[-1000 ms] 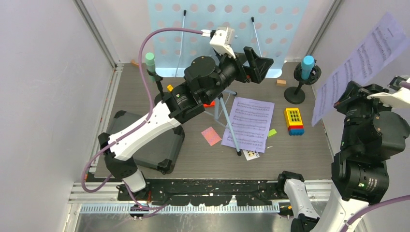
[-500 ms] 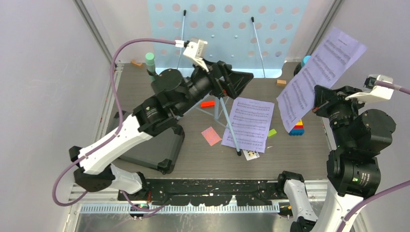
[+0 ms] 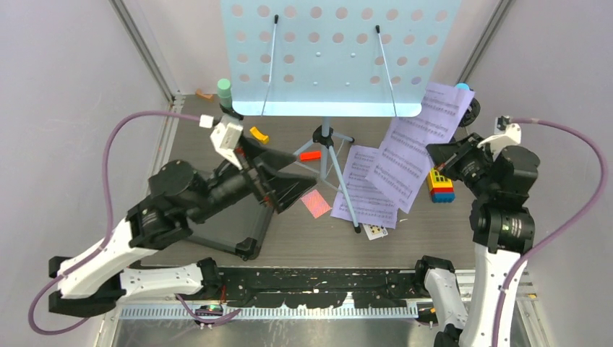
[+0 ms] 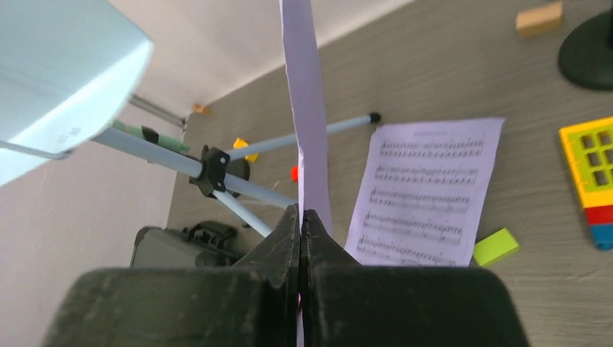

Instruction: Pack up the instrument practice props

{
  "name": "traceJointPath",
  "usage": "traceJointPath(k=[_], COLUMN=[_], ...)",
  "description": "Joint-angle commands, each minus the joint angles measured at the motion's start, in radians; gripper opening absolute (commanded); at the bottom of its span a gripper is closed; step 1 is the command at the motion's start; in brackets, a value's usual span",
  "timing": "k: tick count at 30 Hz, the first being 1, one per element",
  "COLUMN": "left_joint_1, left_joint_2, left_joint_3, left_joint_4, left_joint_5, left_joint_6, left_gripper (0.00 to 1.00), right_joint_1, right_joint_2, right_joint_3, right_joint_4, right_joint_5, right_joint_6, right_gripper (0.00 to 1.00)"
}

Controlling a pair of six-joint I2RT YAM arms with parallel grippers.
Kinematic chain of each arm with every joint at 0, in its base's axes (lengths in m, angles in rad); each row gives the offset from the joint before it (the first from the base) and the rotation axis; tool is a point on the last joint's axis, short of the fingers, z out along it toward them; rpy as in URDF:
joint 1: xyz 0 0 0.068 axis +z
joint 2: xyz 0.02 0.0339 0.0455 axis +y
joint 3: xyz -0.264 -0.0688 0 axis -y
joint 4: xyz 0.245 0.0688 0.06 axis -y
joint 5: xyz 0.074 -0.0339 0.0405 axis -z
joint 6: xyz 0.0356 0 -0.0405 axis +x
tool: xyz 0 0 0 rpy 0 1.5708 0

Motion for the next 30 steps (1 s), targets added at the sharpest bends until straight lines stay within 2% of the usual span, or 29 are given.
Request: traceJointPath(k=[1, 8, 14, 19, 30], left_joint_1=[-0.002, -0.002, -0.002, -0.001, -0.002], left_joint_2=[-0.162, -0.426, -0.569, -0.598, -0.553], left_joint_3=[-0.124, -0.269, -0.394, -0.46, -0.473], left_joint_4=[-0.153, -0.402, -0.472, -0.485, -0.472], left_joint_5=[-0.063, -0.208, -0.27, -0.285, -0.266], left_joint_6=[-0.054, -0.151, -0.243, -0.288, -0.3], left_gripper=[0.96, 0.96, 0.97, 0.97, 0.98], right_joint_1=[0.003, 0.004, 0.027, 0.076, 0.146], right_joint_2=[0.02, 0.033, 0.14, 0.252, 0.444], right_joint_3=[-0.084, -0.27, -0.346, -0.331, -0.303], right_joint_4=[0.095, 0.242, 0.302, 0.277, 0.298], right_joint_5=[-0.117, -0.104, -0.109, -0.054, -0.052], right_joint_6=[0.061, 0.119, 0.088, 0.01, -0.085], right_gripper=[0.0, 0.0, 0.0, 0.0, 0.03])
